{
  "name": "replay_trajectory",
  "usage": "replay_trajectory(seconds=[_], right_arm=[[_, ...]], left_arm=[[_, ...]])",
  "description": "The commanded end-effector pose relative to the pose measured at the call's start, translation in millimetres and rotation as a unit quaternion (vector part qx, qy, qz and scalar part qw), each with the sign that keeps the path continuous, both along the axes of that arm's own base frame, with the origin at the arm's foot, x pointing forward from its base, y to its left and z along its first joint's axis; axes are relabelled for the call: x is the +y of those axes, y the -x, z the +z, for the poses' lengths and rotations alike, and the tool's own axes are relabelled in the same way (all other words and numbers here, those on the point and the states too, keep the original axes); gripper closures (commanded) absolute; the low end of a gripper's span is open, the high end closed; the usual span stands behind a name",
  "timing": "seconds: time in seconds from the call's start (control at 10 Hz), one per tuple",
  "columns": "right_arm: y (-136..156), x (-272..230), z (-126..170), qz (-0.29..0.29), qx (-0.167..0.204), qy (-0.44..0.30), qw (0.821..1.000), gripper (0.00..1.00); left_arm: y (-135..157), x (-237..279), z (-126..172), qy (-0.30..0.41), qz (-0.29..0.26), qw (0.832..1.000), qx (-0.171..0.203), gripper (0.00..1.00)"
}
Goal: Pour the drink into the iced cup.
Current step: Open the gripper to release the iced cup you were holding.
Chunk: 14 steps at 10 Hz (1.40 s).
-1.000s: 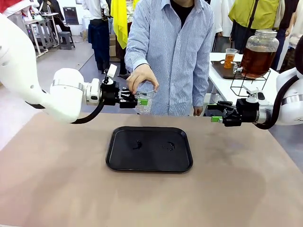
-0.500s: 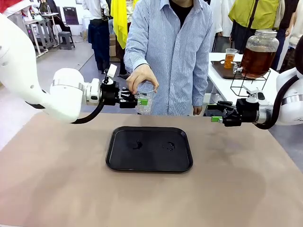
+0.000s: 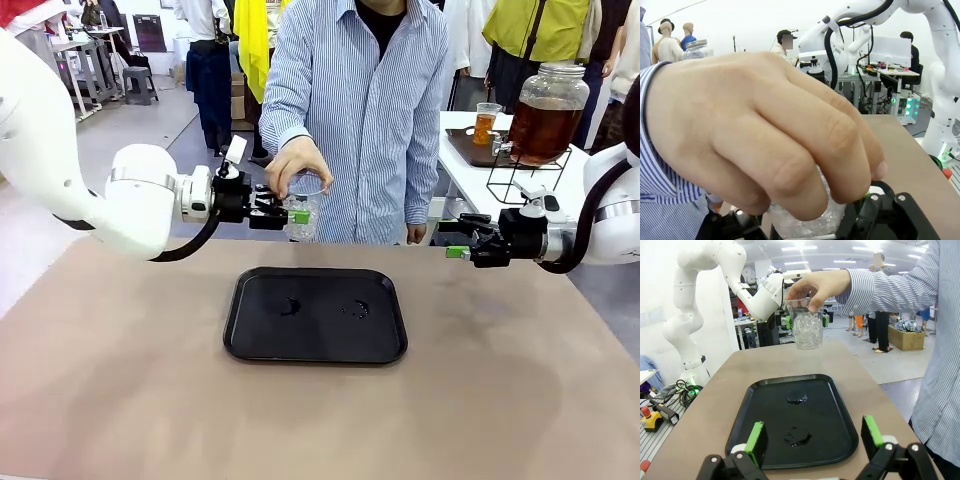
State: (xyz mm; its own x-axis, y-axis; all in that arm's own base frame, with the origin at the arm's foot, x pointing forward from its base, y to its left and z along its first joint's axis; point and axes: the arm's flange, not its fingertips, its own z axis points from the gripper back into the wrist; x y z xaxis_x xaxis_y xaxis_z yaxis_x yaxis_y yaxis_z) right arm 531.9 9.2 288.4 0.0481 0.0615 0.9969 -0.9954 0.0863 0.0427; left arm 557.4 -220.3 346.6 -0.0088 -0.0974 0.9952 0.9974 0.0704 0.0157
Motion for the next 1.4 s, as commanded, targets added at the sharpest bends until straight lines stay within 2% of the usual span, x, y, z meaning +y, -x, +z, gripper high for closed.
replay_trajectory(seconds=[0.0,0.5,1.0,1.3], right_arm=[[-2.1,1.5,3.1,0.001,-0.001,0.0,1.0,0.0],[-2.1,1.5,3.1,0.001,-0.001,0.0,1.0,0.0],[-2.1,1.5,3.1,0.001,-0.001,0.0,1.0,0.0],[-2.1,1.5,3.1,0.001,-0.001,0.0,1.0,0.0]], left_arm=[[5.7,13.1,5.7,-0.004,0.0,1.0,-0.003,0.0],[21.4,69.9,-8.3,-0.019,0.003,1.0,0.016,0.0],[44.2,158.5,-41.5,0.008,0.01,1.0,-0.007,0.0],[45.4,184.0,-59.2,-0.005,0.011,1.0,-0.006,0.0]])
